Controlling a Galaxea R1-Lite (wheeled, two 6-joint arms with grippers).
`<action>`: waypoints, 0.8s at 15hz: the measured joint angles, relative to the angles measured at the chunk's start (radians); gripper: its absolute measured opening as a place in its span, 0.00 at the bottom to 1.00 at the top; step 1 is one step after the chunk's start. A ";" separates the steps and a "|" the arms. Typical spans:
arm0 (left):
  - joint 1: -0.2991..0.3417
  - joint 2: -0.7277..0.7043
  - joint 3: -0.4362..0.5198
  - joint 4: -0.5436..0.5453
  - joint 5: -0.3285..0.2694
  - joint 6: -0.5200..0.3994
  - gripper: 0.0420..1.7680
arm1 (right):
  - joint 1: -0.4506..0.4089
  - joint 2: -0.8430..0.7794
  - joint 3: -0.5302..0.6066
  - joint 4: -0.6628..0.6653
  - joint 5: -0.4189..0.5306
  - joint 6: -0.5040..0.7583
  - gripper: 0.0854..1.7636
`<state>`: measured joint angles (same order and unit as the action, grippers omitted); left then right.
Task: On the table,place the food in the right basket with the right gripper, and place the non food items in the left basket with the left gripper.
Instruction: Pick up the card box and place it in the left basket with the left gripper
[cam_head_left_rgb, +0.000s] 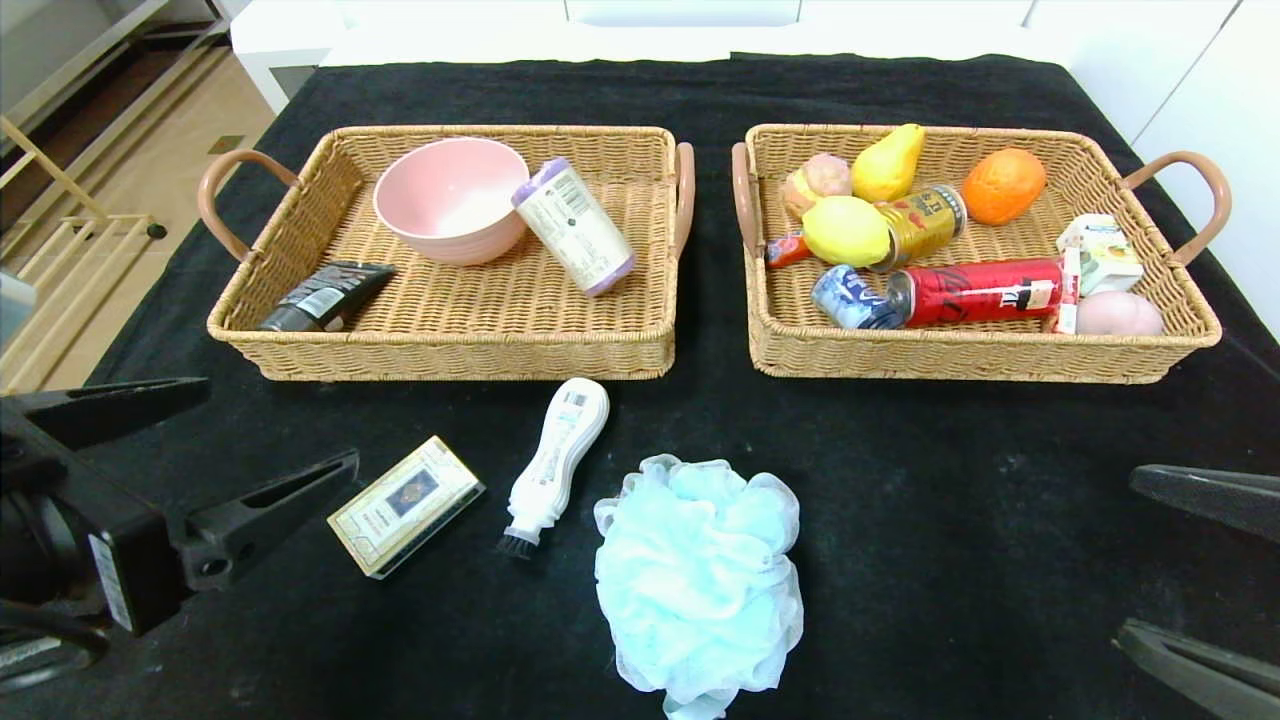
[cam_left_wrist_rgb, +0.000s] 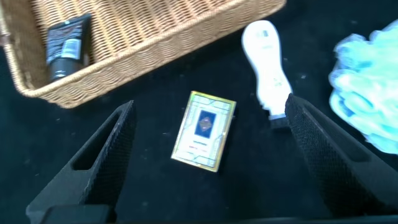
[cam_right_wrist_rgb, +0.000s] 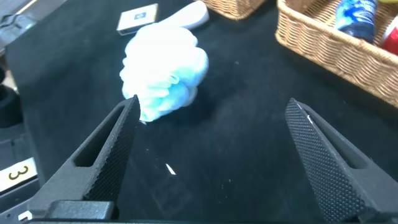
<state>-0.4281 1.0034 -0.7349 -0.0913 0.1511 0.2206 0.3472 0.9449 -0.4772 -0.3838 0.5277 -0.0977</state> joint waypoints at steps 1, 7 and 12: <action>0.006 0.004 -0.004 0.003 0.015 0.002 0.97 | -0.011 -0.001 0.004 -0.001 0.000 0.001 0.96; 0.032 0.093 -0.138 0.268 0.045 0.005 0.97 | -0.035 0.004 0.008 -0.002 -0.001 0.002 0.96; 0.033 0.277 -0.269 0.358 0.071 0.010 0.97 | -0.060 0.005 -0.001 -0.010 -0.001 0.016 0.96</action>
<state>-0.3953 1.2806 -1.0038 0.2668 0.2221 0.2309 0.2872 0.9496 -0.4785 -0.3940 0.5266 -0.0821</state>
